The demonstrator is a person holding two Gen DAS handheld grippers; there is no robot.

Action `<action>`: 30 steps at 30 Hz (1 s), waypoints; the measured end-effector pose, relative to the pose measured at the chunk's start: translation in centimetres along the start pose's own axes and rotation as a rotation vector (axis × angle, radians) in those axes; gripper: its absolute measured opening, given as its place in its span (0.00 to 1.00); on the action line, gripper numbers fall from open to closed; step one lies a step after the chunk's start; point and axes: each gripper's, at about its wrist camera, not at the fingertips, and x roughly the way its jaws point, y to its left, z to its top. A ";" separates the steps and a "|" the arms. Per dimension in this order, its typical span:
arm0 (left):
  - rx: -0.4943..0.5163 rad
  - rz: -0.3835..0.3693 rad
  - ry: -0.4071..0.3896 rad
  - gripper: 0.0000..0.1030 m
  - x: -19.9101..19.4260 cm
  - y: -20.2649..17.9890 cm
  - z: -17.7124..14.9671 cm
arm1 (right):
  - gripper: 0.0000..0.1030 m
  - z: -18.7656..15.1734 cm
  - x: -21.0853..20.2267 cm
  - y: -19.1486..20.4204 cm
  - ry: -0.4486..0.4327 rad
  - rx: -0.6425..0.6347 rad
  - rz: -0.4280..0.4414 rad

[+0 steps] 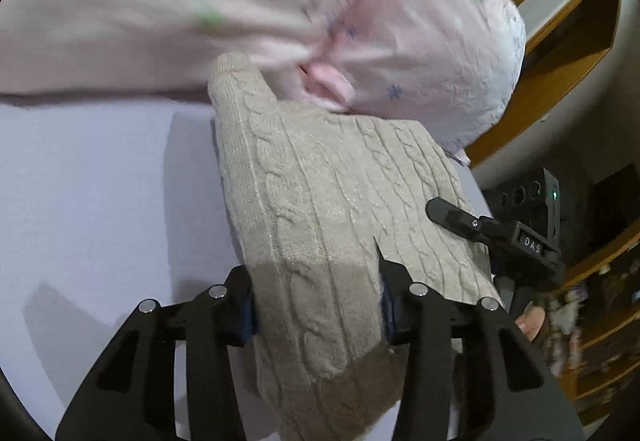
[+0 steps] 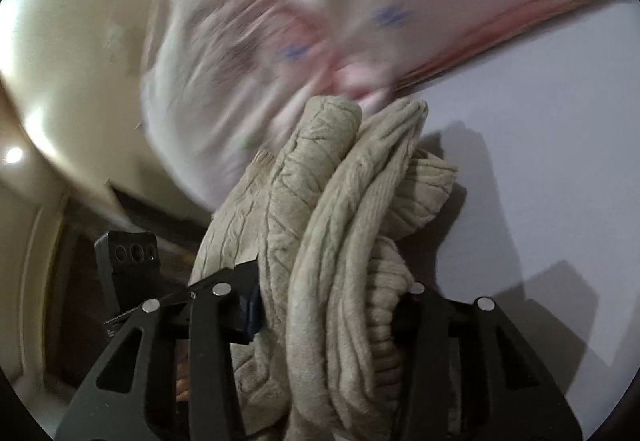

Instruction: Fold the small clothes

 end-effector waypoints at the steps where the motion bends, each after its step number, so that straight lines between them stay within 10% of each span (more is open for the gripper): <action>1: 0.015 0.042 -0.021 0.46 -1.4 0.6 -0.2 | 0.45 -0.2 1.7 1.0 0.027 -0.023 -0.006; 5: 0.017 0.225 -0.022 0.60 -2.5 3.2 -0.6 | 0.61 -0.5 5.2 2.4 0.088 -0.074 -0.174; 10: 0.051 0.241 -0.188 0.66 -7.0 2.0 -2.5 | 0.63 -1.1 -2.2 4.5 -0.222 -0.092 -0.165; 17: 0.138 0.176 -0.247 0.69 -7.8 -1.6 -3.0 | 0.25 -2.4 4.3 8.0 0.027 -0.238 -0.338; 21: 0.145 0.150 -0.197 0.69 -5.0 -2.3 -2.7 | 0.09 -3.2 2.9 7.6 -0.043 -0.252 -0.318; 25: 0.187 0.111 -0.144 0.69 -2.8 -3.4 -3.5 | 0.09 -2.3 -1.7 7.4 -0.196 -0.197 -0.295; 30: 0.264 0.183 -0.136 0.69 -1.9 -4.8 -4.9 | 0.32 -2.5 0.6 5.3 -0.093 -0.212 -0.440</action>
